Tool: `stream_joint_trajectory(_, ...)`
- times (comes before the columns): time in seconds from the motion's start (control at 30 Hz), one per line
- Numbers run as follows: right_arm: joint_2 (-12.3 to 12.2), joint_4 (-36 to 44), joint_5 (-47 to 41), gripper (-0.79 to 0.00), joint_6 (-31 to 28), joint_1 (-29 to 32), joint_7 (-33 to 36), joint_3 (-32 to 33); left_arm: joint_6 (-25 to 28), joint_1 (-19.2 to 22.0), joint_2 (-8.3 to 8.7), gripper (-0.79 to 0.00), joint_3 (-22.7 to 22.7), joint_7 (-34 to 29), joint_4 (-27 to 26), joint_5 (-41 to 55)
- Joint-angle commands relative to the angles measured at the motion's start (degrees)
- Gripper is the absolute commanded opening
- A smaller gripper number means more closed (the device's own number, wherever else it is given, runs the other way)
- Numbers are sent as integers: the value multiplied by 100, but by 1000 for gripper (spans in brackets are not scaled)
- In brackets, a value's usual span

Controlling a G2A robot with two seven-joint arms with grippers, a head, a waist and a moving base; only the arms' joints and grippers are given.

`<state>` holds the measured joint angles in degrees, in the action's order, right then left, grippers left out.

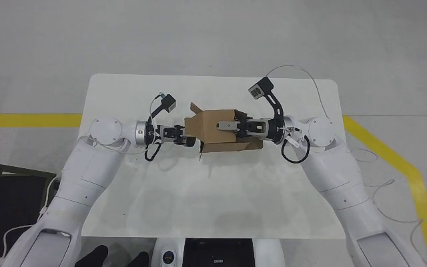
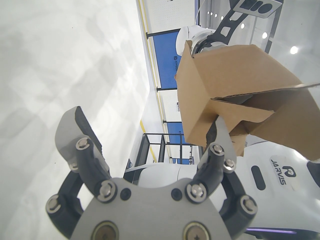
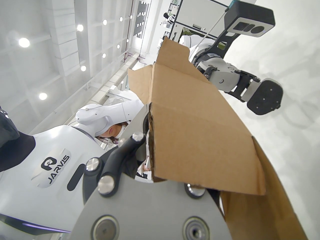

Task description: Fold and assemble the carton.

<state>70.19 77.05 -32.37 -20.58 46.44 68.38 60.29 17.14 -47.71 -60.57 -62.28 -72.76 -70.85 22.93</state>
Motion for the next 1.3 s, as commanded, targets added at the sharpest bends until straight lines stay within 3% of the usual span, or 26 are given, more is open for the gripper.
stream_joint_trajectory(0.0,4,2,-3,-785,21,1,37,-25,-2,10,0,0,4,-11,3,-8)
stream_joint_trajectory(0.8,49,-54,-109,-785,67,-44,347,-208,-78,138,-29,0,7,-80,115,309)
stream_joint_trajectory(1.27,-9,-150,86,-785,20,213,-723,239,158,-10,16,0,22,109,0,-314)
